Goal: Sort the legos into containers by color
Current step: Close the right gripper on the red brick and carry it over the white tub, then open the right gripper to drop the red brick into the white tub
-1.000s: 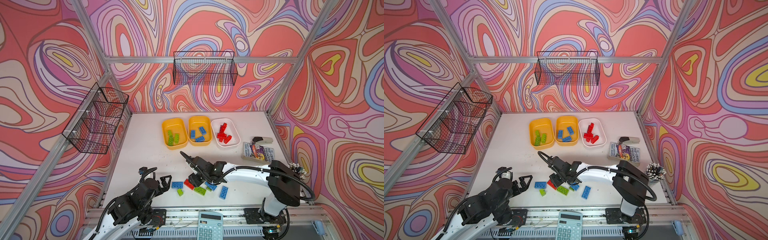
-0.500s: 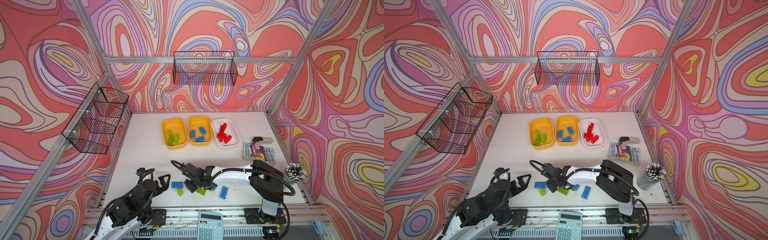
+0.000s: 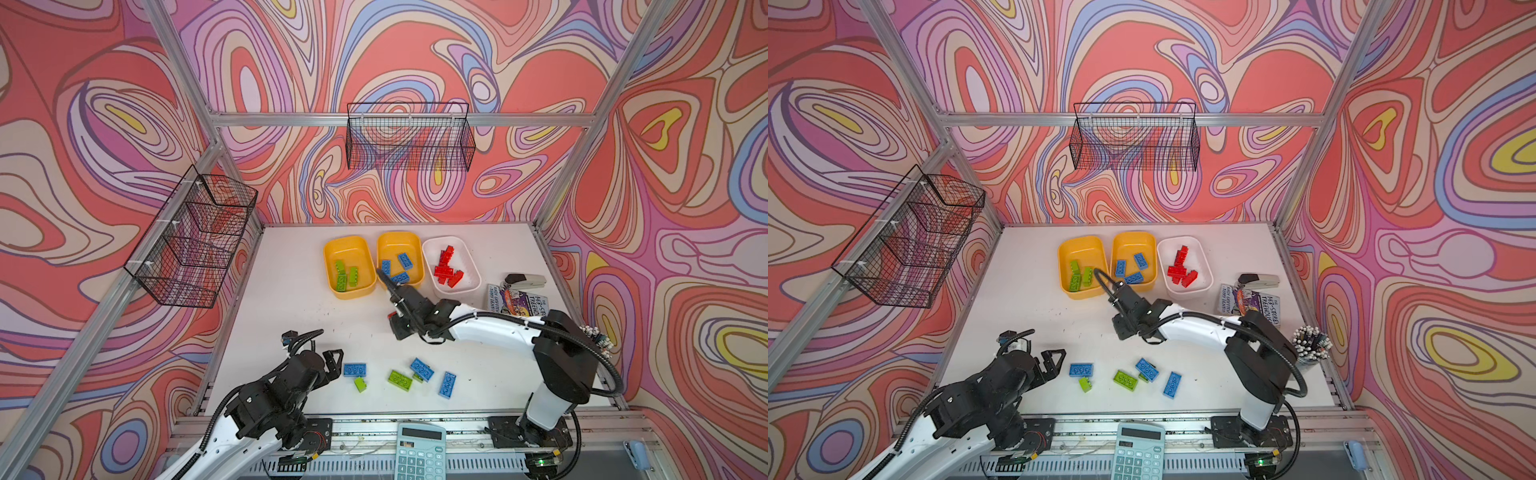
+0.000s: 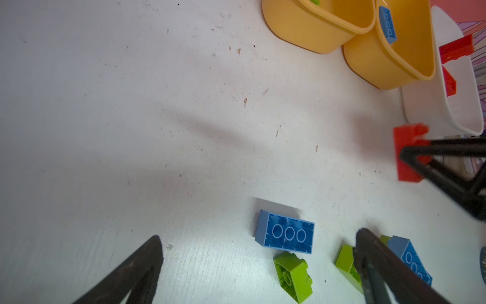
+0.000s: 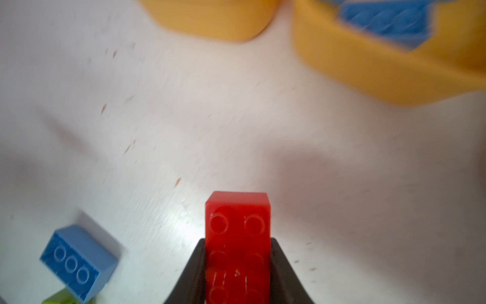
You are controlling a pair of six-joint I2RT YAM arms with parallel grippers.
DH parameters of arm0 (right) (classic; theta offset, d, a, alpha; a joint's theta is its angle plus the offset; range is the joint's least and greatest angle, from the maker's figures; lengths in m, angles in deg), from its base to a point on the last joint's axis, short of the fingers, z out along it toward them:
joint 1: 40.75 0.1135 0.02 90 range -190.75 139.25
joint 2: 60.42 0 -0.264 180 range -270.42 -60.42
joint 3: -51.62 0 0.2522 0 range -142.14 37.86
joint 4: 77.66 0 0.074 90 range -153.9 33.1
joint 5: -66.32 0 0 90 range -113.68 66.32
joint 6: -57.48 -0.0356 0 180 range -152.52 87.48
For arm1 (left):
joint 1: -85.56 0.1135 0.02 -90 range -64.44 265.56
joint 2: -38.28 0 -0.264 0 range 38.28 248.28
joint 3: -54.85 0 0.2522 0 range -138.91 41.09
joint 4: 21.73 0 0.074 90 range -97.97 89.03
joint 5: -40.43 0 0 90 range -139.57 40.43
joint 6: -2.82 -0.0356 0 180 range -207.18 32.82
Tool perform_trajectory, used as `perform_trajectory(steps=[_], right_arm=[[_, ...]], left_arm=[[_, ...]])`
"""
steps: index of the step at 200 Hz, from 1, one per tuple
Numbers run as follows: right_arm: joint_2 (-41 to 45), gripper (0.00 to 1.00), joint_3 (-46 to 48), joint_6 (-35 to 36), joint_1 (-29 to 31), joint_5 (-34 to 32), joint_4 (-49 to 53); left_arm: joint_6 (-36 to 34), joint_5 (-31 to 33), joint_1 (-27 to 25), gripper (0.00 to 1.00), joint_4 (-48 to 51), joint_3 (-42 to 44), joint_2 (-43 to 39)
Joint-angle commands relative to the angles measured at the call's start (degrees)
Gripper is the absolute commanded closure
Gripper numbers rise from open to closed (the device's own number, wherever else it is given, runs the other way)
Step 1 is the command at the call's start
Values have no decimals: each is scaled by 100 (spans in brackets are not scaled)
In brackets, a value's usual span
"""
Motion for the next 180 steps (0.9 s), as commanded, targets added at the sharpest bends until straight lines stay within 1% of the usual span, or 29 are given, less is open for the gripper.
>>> perform_trajectory(steps=[1, 16, 26, 35, 43, 63, 85, 119, 133, 145, 157, 171, 180], right_arm=[[194, 75, -347, 294, -1025, -185, 16], [-16, 75, -612, 240, -1852, 133, -75], [-211, 75, -784, 179, -2284, 264, -182], [-339, 75, -978, 152, -2551, 312, -242], [-724, 75, -1188, 150, -2727, 305, -218], [-1291, 75, -1643, 176, -2959, 236, -173], [-1823, 75, -2090, 177, -3106, 37, 11], [-2116, 73, -2354, 259, -3218, -229, 93], [-2165, 71, -2433, 326, -3249, -250, 159], [-2151, 61, -2457, 394, -3250, -237, 200], [-2084, 47, -2433, 422, -3245, -217, 234], [-1947, 34, -2377, 414, -3249, -183, 300], [-1786, 30, -2309, 414, -3246, -185, 364]], left_arm=[[-368, 59, 30, 0, -663, -262, 531], [-503, -48, 30, 0, -1081, -342, 1002], [-597, -148, 31, 0, -1380, -341, 1293], [-673, -246, 30, 0, -1596, -595, 1583], [-744, -341, 30, 0, -1765, -657, 1820], [-864, -486, 35, 0, -1956, -825, 2328], [-1013, -491, 37, 0, -1949, -1011, 2727], [-1246, -484, 39, 0, -2043, -1201, 3089], [-1326, -492, 48, 0, -2094, -1302, 3260], [-1388, -521, 48, 0, -2156, -1404, 3420], [-1445, -557, 48, 0, -2201, -1491, 3584], [-1482, -600, 57, 0, -2230, -1584, 3760], [-1500, -626, 57, 0, -2241, -1637, 3846]])
